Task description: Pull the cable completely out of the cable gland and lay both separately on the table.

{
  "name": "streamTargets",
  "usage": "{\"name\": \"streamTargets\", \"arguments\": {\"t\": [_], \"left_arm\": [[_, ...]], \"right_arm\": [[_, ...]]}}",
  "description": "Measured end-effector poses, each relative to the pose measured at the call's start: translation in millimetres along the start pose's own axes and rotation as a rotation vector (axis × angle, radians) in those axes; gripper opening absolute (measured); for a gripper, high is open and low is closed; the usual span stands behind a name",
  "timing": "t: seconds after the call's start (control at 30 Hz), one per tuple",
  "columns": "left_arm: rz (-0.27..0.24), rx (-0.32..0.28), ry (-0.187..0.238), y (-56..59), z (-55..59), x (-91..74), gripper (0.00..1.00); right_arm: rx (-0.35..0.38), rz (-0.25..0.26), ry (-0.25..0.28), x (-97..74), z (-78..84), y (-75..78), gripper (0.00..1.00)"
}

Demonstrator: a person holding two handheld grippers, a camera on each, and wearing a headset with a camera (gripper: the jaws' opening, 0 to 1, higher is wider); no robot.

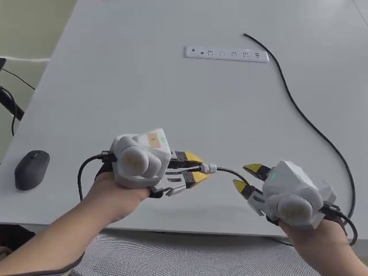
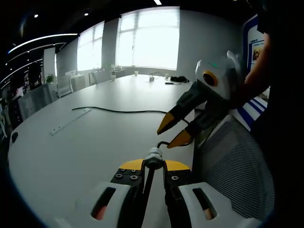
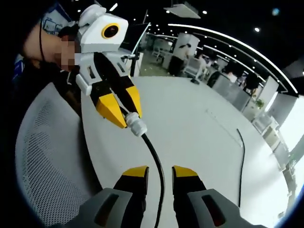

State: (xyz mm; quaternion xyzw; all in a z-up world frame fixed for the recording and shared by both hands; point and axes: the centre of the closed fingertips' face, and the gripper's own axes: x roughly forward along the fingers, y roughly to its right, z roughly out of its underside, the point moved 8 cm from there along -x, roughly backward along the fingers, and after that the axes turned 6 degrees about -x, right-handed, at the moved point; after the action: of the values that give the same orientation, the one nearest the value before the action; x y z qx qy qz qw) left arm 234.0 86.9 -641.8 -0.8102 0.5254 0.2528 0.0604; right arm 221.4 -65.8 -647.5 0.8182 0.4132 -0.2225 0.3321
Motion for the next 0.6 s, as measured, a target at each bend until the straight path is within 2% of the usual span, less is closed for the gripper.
{"name": "streamTargets", "arguments": {"t": [0.13,0.23,0.6], "left_arm": [[0.004,0.002,-0.007,0.0,0.8,0.6,0.15],[0.005,-0.002,-0.005,0.4,0.6,0.2,0.15],[0.016,-0.010,-0.006,1.7,3.3,-0.3,0.15]], "right_arm": [[-0.057,-0.014,-0.004,6.1,-10.3,-4.3,0.15],[-0.143,-0.020,-0.003,7.8,-16.3,-5.9,0.12],[-0.230,-0.054,0.024,9.8,-26.8,-12.3,0.05]]}}
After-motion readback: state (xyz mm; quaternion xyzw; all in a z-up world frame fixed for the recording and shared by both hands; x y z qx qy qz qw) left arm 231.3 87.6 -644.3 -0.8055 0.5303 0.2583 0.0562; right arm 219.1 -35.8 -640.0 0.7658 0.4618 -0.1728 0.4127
